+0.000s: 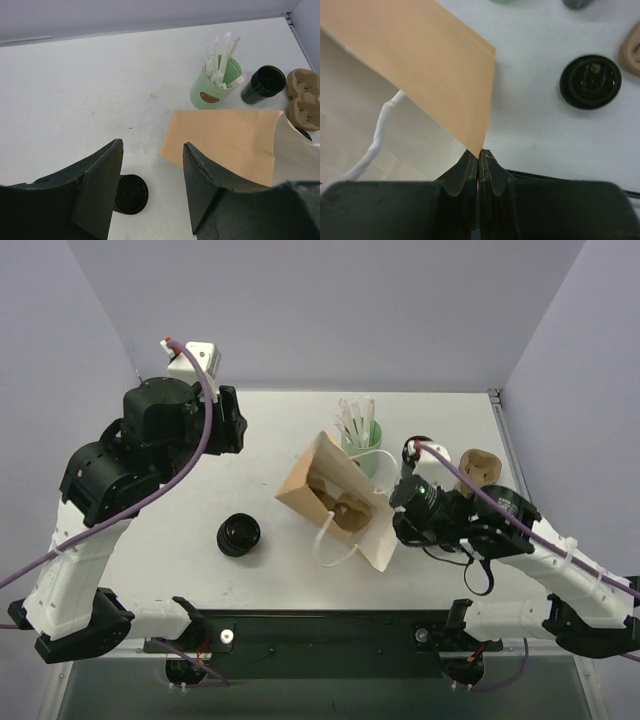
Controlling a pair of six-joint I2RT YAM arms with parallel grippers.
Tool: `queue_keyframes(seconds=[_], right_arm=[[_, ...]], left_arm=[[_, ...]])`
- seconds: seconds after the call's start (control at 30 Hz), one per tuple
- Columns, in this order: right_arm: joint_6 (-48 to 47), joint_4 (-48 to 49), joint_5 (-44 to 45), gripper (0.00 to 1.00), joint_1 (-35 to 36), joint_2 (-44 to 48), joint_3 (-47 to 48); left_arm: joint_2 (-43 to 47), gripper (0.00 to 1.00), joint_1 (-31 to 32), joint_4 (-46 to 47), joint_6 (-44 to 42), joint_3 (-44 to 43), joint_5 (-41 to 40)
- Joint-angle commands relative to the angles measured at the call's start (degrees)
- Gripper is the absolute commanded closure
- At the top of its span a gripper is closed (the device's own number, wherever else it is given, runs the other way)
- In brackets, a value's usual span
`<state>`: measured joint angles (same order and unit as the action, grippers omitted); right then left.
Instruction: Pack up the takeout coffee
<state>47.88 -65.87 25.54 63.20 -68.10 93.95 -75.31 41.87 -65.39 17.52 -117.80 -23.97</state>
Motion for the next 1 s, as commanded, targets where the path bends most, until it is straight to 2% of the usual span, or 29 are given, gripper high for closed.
queue_keyframes(seconds=[0.0,0.07,0.33,0.43,0.53,0.63,0.77,0.83,0.97], right_arm=[[4.59,3.88,0.83,1.00,1.84,7.35,-19.10],[3.37,5.22,0.47,1.00,1.58,9.37,-21.61],[-9.98,7.06,6.18,1.00,1.75,6.66,-6.26],[-14.81,11.72,9.87,1.00,3.95,7.01,-2.92],[-16.50,10.94,12.95,1.00,4.30,5.78,0.08],[-12.56,8.22,12.17,1.00,4.30,6.48,-2.62],[0.51,0.69,7.34,1.00,4.21,5.61,-7.82],[2.91,-2.58,3.23,1.00,2.90,2.20,-6.51],[4.94,-11.21,0.83,1.00,0.43,-3.44,0.69]], left_arm=[[2.79,0.39,-0.47,-0.27,0.14,4.05,-2.31],[3.85,0.39,-0.56,-0.27,0.85,5.64,-2.40],[5.26,0.39,-0.65,-0.44,2.52,8.29,-2.14],[5.17,0.39,-0.56,-0.71,2.35,8.20,-2.40],[5.00,0.39,-0.65,-0.88,2.17,8.37,-2.31],[4.91,0.39,-0.65,-1.15,2.43,9.69,-1.79],[5.43,0.39,-0.56,-1.06,2.87,12.06,-0.82],[5.78,0.39,-0.65,-1.24,3.22,13.20,-0.12],[6.40,0.39,-0.65,-1.67,3.75,15.05,1.46]])
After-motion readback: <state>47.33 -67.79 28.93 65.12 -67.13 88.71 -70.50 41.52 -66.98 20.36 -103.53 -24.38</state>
